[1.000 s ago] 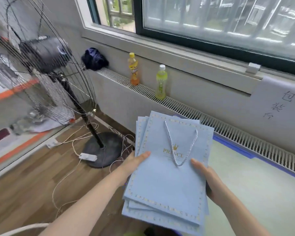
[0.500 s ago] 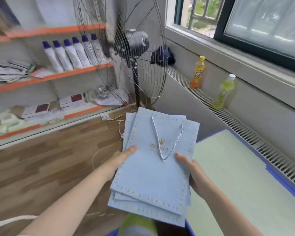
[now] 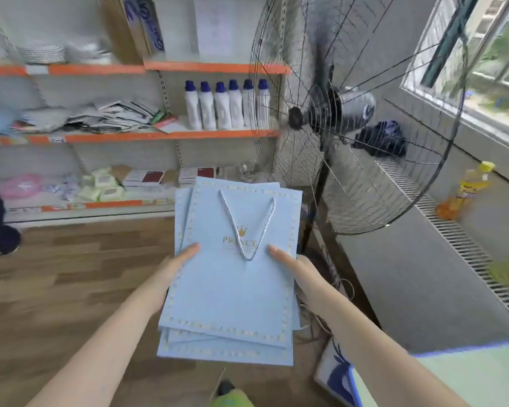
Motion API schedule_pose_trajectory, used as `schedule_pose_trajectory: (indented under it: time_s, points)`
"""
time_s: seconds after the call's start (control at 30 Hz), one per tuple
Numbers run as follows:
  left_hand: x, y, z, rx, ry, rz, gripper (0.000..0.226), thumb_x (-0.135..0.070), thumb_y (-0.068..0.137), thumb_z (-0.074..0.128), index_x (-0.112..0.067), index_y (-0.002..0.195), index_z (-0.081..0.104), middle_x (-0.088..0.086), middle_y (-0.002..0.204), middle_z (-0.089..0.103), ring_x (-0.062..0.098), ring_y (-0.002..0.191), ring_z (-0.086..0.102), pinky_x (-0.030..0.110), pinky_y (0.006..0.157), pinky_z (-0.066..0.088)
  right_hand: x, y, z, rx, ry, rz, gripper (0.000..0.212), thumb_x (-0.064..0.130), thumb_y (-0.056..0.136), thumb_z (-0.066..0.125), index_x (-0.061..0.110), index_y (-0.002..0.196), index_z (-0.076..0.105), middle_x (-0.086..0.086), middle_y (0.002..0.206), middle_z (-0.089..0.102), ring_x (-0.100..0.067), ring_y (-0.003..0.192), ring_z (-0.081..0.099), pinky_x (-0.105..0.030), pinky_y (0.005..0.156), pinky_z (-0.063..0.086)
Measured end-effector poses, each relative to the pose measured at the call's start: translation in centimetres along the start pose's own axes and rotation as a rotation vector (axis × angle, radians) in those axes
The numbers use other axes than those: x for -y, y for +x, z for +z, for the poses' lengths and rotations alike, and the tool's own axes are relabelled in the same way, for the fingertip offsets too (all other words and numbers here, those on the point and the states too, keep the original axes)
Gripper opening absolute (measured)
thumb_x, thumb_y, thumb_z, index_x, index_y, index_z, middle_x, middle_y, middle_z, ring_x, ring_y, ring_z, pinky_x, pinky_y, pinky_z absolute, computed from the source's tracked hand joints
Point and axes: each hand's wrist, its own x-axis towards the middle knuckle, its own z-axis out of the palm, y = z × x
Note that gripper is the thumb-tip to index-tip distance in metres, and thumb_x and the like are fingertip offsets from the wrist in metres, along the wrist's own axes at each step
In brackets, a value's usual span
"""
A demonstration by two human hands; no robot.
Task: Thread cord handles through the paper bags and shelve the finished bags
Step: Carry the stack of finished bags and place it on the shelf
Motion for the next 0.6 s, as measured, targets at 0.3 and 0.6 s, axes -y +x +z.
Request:
schedule_pose_trajectory:
  time_s: [0.3,0.6]
  points:
    - [-9.4,10.7,-5.1,-0.088,-0.102,0.09,0.034,-0.047,0.069,0.076,-0.021,0.088,0.068,-0.005,0.074,0.074,0.01,0.064,0.071,0.031,0.068,0.048,8.5,15.1,5.8,0.04,-0.01,0.001,0.046,0.039,0.08,0.07,0.005,0.11,0.066,-0.009,0.101,0.073,-0.026,0.094,0.07,-0.039,0.086,0.054]
    - [-16.1,18.7,-11.0,-0.136,-0.215,0.127,0.072,-0.053,0.049,0.084,-0.019,0.111,0.068,0.006,0.106,0.072,0.026,0.1,0.068,0.044,0.097,0.046,15.7,27.3,11.4,0.169,-0.004,-0.011,0.037,0.034,0.085,0.066,0.008,0.112,0.064,-0.007,0.101,0.073,-0.023,0.093,0.07,-0.033,0.077,0.056]
